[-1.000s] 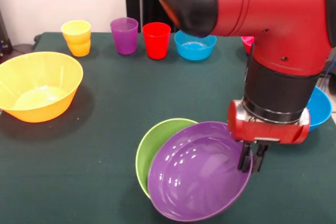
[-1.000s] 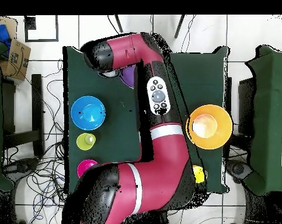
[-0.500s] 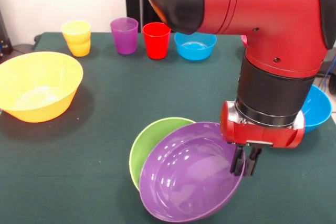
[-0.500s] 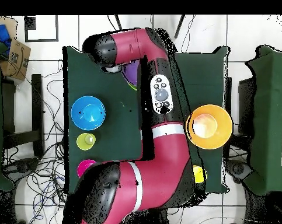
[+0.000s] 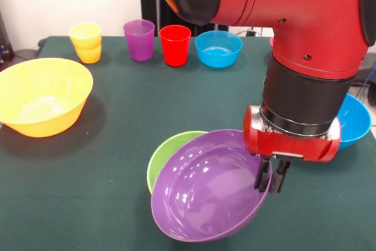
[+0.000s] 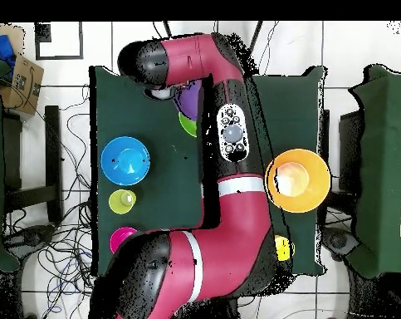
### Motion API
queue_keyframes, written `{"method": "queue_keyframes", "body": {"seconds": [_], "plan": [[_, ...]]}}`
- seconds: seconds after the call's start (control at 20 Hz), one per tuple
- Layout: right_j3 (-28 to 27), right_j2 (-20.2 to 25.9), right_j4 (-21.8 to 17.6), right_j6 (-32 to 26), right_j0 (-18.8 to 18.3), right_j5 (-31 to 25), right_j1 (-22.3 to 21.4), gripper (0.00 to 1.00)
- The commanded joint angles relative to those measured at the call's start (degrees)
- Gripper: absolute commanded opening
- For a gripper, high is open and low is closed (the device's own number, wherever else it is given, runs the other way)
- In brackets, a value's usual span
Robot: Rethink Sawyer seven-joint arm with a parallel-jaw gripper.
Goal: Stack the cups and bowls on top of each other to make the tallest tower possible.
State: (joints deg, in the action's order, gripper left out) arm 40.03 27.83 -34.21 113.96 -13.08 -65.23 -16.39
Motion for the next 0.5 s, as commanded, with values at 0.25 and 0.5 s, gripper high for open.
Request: {"method": "queue_keyframes", "body": {"seconds": [0.25, 0.5], "plan": [[2.2, -0.6, -2.2, -19.1, -0.2, -7.9, -3.1, 0.00], [8.5, -0.6, -1.8, -23.5, -3.4, -5.1, -2.8, 0.00]]}}
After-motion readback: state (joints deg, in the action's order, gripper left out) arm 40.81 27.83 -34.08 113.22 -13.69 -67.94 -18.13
